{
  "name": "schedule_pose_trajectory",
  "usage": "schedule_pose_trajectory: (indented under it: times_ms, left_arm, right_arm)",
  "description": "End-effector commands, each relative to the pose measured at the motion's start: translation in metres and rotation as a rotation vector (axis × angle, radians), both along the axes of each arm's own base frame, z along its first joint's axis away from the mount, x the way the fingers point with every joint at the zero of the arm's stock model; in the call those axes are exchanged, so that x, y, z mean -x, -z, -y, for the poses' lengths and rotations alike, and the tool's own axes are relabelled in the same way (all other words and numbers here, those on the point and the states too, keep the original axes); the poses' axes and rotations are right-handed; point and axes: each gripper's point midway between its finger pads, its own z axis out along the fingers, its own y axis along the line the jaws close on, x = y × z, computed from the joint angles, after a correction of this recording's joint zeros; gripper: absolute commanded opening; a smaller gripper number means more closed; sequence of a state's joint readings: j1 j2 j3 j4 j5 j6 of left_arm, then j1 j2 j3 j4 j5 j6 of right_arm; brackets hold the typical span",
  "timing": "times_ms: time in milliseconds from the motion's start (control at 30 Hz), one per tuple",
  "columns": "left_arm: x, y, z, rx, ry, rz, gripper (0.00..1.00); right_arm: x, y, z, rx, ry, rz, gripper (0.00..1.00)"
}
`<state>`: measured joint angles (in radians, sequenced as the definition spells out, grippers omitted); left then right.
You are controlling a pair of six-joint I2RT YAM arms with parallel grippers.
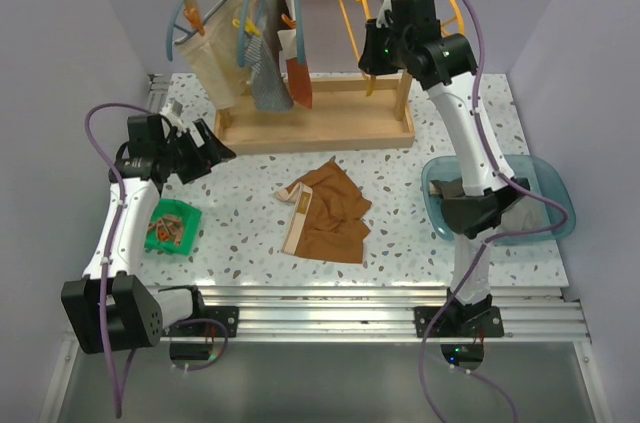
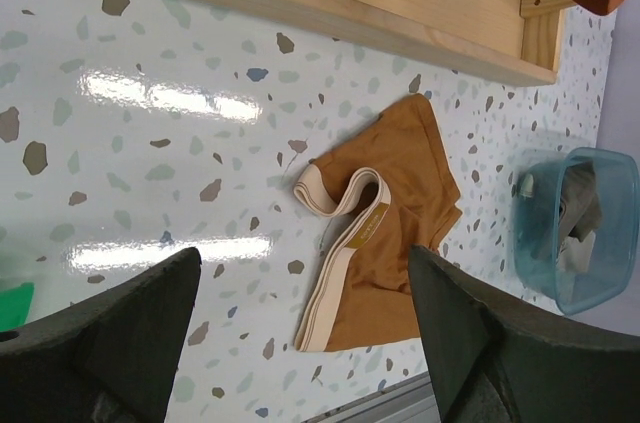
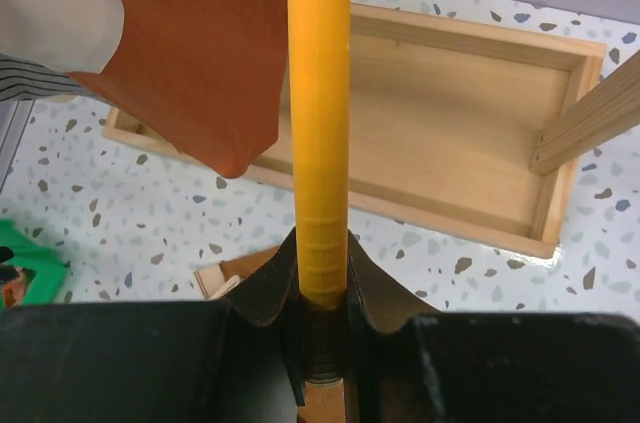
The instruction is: Remove the underwear clipped to the hanger
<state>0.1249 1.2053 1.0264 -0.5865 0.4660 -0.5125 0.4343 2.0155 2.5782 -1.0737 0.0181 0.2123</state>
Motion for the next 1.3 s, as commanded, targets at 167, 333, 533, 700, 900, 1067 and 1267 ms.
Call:
schedule_pose_trajectory:
  times_ms: [167,333,533,700,900,1067,1267]
  left_arm:
    - [0.0,-0.016,0.006,0.012,0.044,0.083,0.87]
    - [0.0,-0.024,0.011,0.023,0.08,0.12,0.87]
    - [0.004,-0.029,0.025,0.077,0.163,0.157,0.86]
    - [0.01,-0.029,0.032,0.089,0.218,0.172,0.86]
    - [0.016,-0.024,0.043,0.123,0.259,0.174,0.86]
    - [0.018,-0.022,0.048,0.108,0.277,0.167,0.86]
    - [0.023,-0.018,0.052,0.099,0.293,0.146,0.86]
  right_arm:
    - [-0.019,-0.043,-0.025,-0.188,-0.066,0.125,0.0]
    - [-0.001,-0.027,-0.021,-0.148,-0.088,0.051,0.0]
    - [0.065,0.025,0.019,0.017,-0.066,-0.166,0.0]
    - [0.143,0.076,0.052,0.101,-0.082,-0.316,0.0]
    - [0.235,0.126,0.062,0.16,-0.171,-0.487,0.0]
    - [0.275,0.148,0.065,0.21,-0.181,-0.592,0.0]
    - [0.283,0.169,0.084,0.356,-0.133,-0.71,0.0]
